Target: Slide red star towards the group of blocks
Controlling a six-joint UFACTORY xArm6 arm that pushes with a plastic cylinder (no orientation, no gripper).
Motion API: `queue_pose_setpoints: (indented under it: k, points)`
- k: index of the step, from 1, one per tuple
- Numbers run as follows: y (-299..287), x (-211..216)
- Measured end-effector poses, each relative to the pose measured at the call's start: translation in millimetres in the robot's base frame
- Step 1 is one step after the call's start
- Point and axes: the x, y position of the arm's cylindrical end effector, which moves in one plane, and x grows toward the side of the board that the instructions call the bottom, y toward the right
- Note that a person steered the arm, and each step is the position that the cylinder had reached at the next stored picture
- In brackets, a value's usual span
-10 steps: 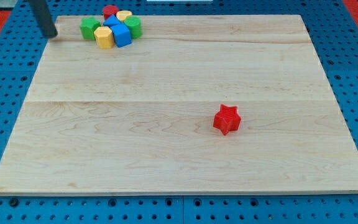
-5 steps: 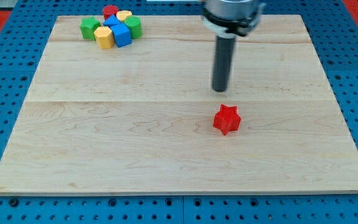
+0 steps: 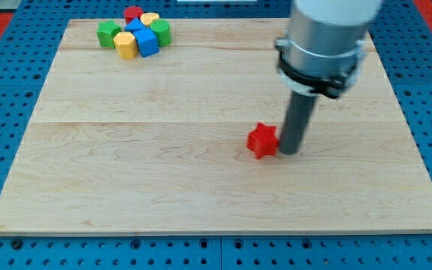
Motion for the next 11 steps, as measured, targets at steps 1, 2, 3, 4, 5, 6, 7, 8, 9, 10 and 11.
queue_pose_setpoints:
  k: [1, 2, 3, 4, 5, 6, 7, 8, 9, 10, 11]
  points:
    - [-54.2, -17.4]
    - [-94.0, -27.4]
    - [-89.9, 4.4]
    - [-99.5, 11.4]
    - [-146.7, -22.1]
    - [-214.6, -59.4]
    - [-207.2, -71.7]
    - [-191.5, -61.4]
    - [-175.2, -29.6]
    - [-145.5, -41.1]
    - [-161.4, -67.5]
